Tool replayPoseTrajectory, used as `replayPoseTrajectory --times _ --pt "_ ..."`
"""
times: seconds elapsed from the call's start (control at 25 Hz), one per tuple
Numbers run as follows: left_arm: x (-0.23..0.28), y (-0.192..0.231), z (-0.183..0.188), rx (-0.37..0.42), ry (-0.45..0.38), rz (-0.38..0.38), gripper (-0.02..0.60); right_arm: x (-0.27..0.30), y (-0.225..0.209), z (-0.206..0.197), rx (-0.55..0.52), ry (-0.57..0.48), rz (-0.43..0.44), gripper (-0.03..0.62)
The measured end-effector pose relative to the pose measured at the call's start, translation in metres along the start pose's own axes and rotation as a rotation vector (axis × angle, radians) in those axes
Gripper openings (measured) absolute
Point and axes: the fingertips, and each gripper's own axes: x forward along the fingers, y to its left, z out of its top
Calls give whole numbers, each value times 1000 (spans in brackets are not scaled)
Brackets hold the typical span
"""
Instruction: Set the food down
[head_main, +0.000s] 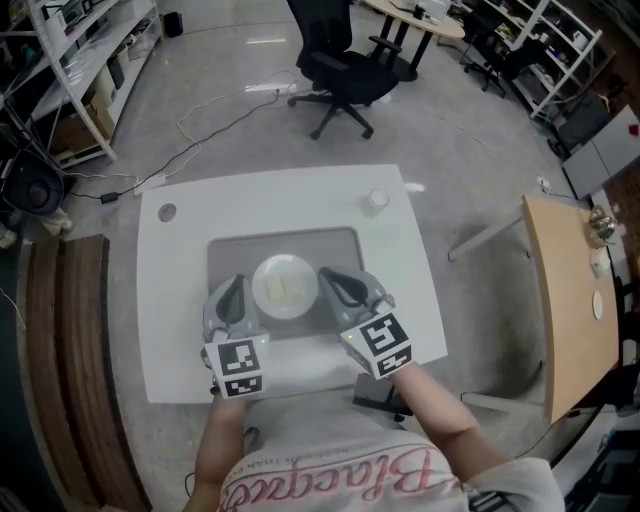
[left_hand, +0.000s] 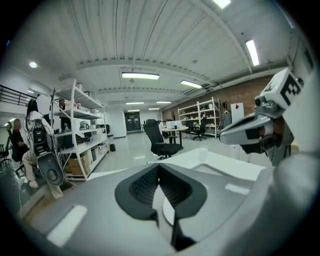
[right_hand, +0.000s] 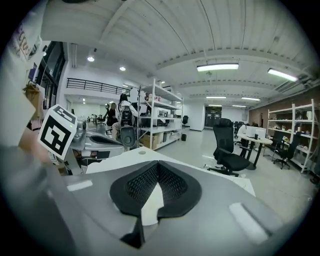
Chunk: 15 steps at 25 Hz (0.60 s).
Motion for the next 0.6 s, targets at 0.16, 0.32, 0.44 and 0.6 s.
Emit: replayPoseTrajectory --times 0.16,0.32,0.44,0.6 --pt "-15 -1 35 2 -101 19 -2 -20 3 25 -10 -71 5 2" --pt "-28 -2 64 0 -188 16 -2 -36 -2 45 8 -118 -39 2" --pt "-36 -3 79 2 -233 10 -2 -43 -2 58 0 -173 -48 1" --pt "-43 -11 94 11 -279 -7 -2 -49 5 67 -48 -240 -12 2"
